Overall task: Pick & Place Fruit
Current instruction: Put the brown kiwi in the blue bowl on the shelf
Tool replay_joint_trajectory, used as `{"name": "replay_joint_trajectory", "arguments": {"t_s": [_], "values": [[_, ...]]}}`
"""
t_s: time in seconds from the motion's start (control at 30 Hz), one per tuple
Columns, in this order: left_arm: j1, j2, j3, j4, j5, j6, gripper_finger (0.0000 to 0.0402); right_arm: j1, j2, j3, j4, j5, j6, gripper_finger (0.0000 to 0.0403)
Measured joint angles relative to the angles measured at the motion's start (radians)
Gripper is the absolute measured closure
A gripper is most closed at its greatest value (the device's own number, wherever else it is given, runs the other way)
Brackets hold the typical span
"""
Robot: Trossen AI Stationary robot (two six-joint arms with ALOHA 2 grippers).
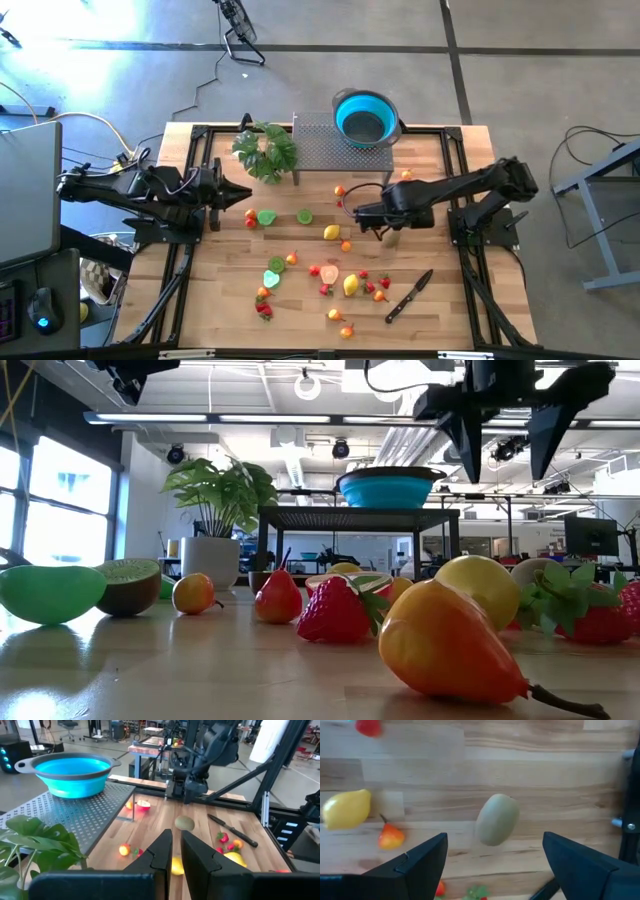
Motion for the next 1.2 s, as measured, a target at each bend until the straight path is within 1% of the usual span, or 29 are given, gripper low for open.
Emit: {"name": "replay_joint_trajectory", "arguments": {"t_s": [0.2,0.3,0.43,0.7,0.93,1.07,1.2], "values": [[0.0,0.0,0.0,0.0,0.0,-0.002,0.0367,0.0,-0.041,-0.161,0.208,-0.054,0.013,0.0084],[0.0,0.0,0.0,0.0,0.0,-0.003,0.0367,0.002,-0.043,-0.222,0.26,-0.079,0.04,0.0084],[0.0,0.0,0.0,0.0,0.0,-0.003,0.0367,0.007,-0.048,-0.277,0.295,-0.102,0.062,0.0084],[0.0,0.0,0.0,0.0,-0.001,-0.004,0.0367,0.007,-0.047,-0.381,0.456,-0.107,0.09,0.0085],[0.0,0.0,0.001,0.0,-0.002,-0.004,0.0367,0.007,-0.047,-0.432,0.466,-0.108,0.113,0.0085],[0.0,0.0,0.001,0.0,-0.002,-0.004,0.0367,0.007,-0.047,-0.48,0.544,-0.123,0.113,0.0085],[0.0,0.0,0.001,0.0,-0.002,-0.004,0.0367,0.008,-0.047,-0.515,0.598,-0.104,0.113,0.0086]]}}
